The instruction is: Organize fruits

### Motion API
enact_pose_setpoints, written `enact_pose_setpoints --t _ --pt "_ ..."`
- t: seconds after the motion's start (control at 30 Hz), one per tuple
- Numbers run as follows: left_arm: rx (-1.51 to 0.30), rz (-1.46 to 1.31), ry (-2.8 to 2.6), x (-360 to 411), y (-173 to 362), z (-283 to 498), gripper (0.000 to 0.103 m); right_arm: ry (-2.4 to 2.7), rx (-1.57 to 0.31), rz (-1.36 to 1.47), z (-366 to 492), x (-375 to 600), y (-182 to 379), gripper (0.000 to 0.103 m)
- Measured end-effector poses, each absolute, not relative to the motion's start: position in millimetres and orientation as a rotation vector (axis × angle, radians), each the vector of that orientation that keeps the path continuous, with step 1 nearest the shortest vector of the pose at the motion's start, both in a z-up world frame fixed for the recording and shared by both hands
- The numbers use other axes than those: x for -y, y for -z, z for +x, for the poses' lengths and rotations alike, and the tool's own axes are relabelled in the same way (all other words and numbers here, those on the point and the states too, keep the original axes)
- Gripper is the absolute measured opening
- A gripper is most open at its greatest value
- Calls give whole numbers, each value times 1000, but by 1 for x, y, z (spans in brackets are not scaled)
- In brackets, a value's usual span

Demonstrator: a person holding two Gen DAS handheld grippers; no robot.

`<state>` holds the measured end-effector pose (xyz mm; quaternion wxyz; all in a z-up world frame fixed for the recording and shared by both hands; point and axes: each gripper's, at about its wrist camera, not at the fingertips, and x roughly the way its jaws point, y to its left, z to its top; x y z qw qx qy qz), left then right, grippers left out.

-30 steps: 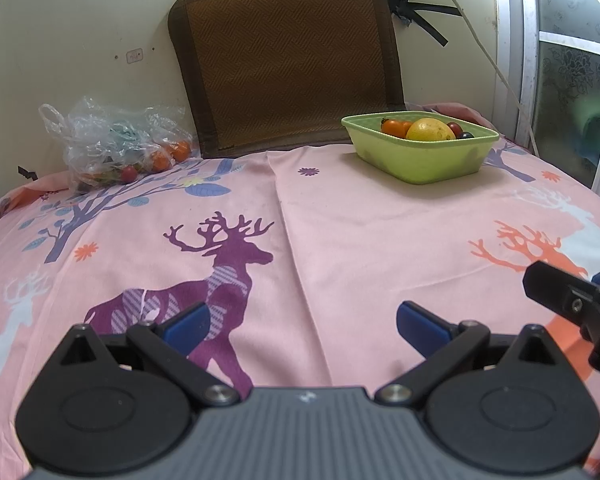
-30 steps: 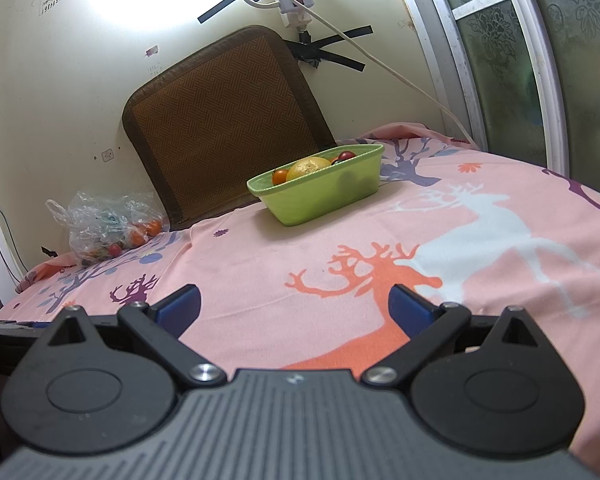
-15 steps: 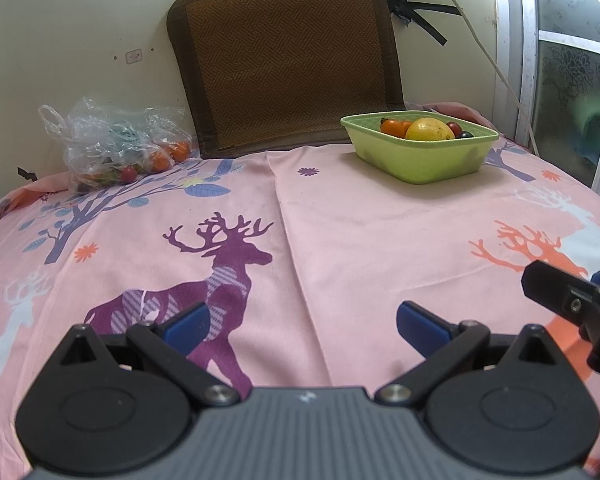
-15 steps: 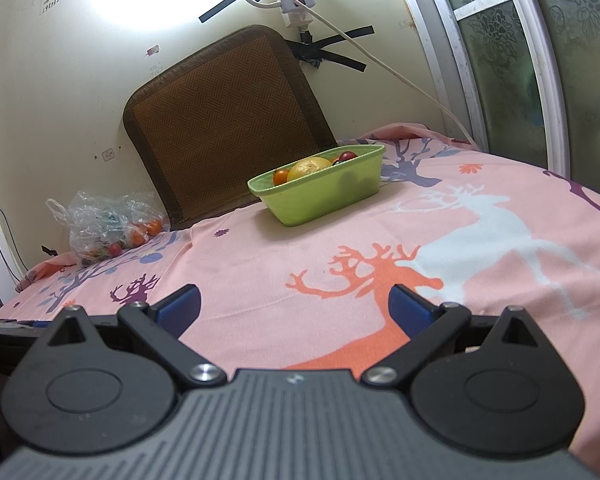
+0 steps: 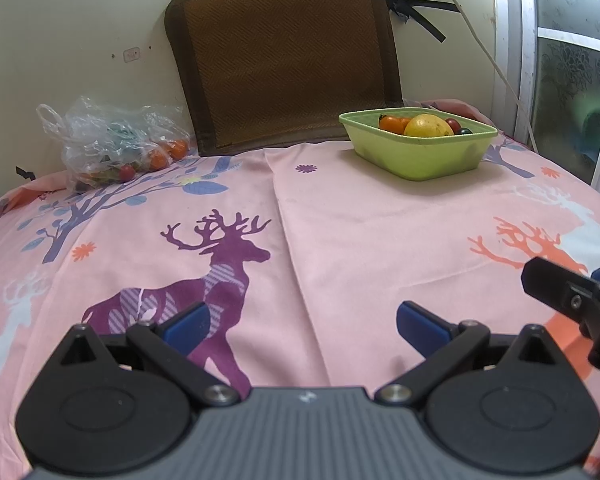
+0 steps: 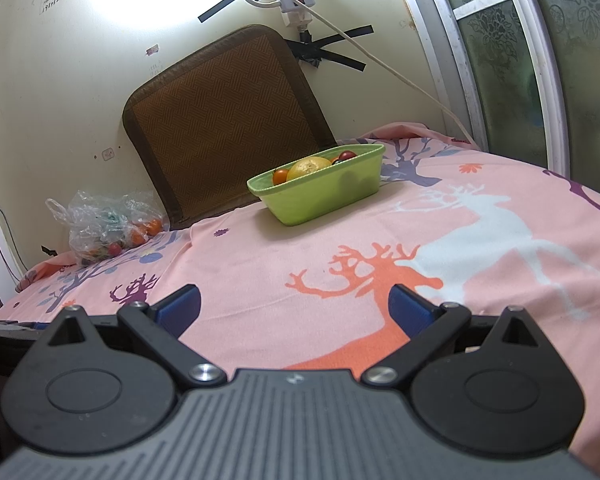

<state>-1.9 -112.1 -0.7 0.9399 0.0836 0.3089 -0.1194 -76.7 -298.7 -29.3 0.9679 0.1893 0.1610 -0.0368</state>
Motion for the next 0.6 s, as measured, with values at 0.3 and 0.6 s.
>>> enact_pose_setpoints --t 0.3,0.6 --pt "-633 173 246 112 2 -2 103 75 -326 383 -77 299 29 101" --pt "-633 176 247 115 4 -4 103 75 -326 383 -77 299 29 101"
